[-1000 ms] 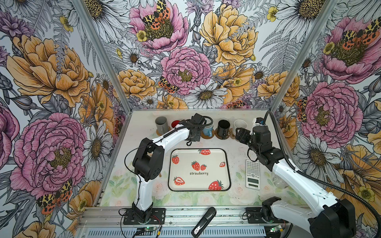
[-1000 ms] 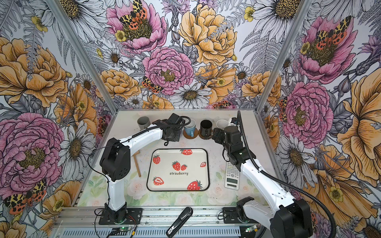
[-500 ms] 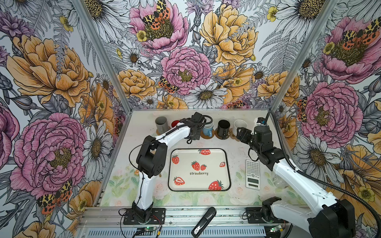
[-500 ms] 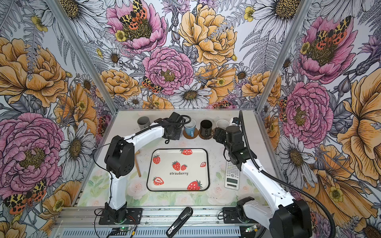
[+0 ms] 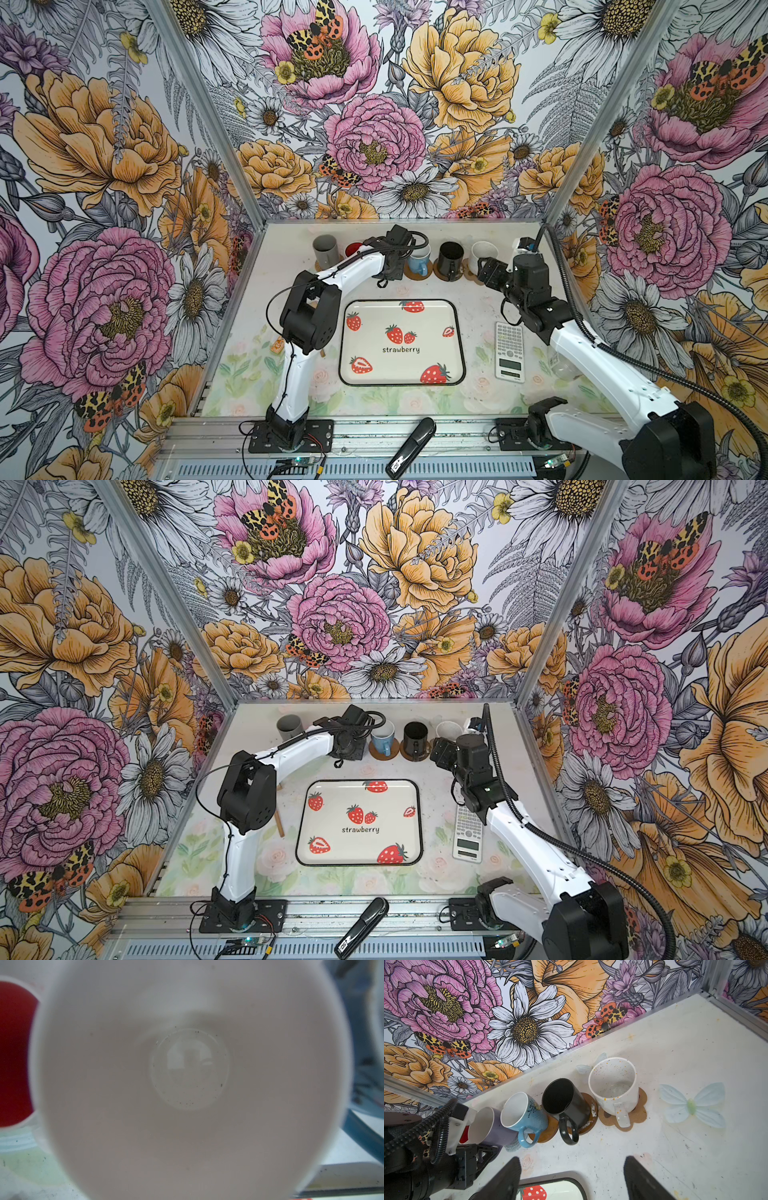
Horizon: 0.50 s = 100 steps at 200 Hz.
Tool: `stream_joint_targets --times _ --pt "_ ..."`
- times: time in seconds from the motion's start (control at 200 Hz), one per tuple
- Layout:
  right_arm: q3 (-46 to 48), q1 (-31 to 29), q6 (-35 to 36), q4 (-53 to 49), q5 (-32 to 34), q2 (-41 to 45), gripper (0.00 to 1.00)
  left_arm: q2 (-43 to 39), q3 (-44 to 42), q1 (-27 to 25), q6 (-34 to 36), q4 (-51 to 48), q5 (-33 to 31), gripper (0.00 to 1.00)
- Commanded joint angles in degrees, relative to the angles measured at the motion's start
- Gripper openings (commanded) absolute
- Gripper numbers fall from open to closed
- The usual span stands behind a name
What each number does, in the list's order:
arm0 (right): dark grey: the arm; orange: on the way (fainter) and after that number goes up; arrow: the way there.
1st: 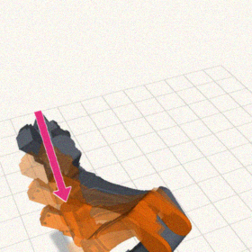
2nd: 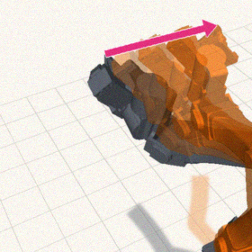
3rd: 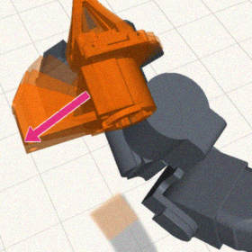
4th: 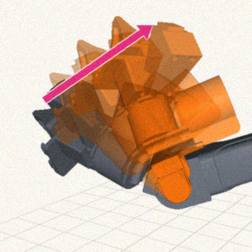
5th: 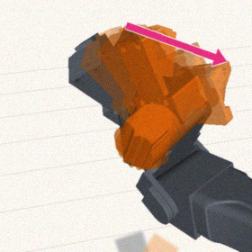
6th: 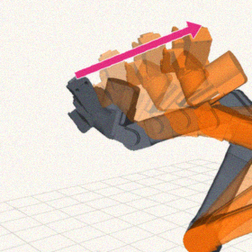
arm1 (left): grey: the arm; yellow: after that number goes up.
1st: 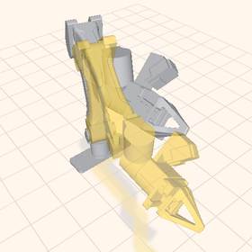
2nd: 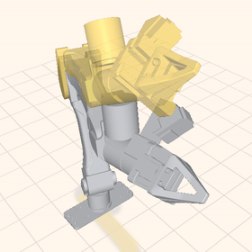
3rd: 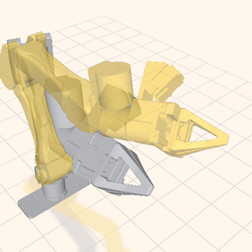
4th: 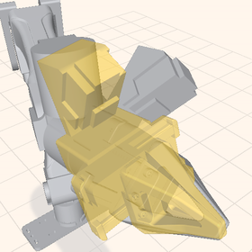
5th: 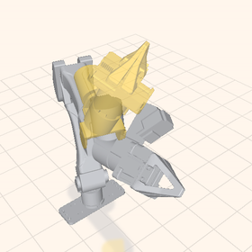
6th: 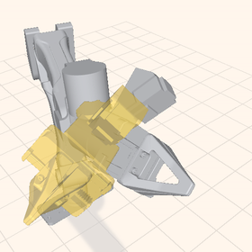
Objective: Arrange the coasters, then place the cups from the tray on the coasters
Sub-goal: 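Carry the white mug toward the coaster beside the blue floral mug, then lower the white mug onto the coaster with the left gripper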
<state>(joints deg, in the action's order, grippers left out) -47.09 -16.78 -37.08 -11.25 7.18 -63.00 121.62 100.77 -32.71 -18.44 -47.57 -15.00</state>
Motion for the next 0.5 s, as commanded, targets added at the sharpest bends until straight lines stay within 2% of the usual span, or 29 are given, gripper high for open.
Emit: stream_joint_targets --times 0.0,0.495 --pt "0.51 0.59 -0.32 1.23 -0.60 0.69 0.80 0.01 2.42 0.83 0.07 3.19 -1.89 0.00" --pt "0.77 0.95 -0.48 1.31 -0.76 0.88 0.80 0.53 2.13 1.58 -0.27 3.23 -1.69 0.00"
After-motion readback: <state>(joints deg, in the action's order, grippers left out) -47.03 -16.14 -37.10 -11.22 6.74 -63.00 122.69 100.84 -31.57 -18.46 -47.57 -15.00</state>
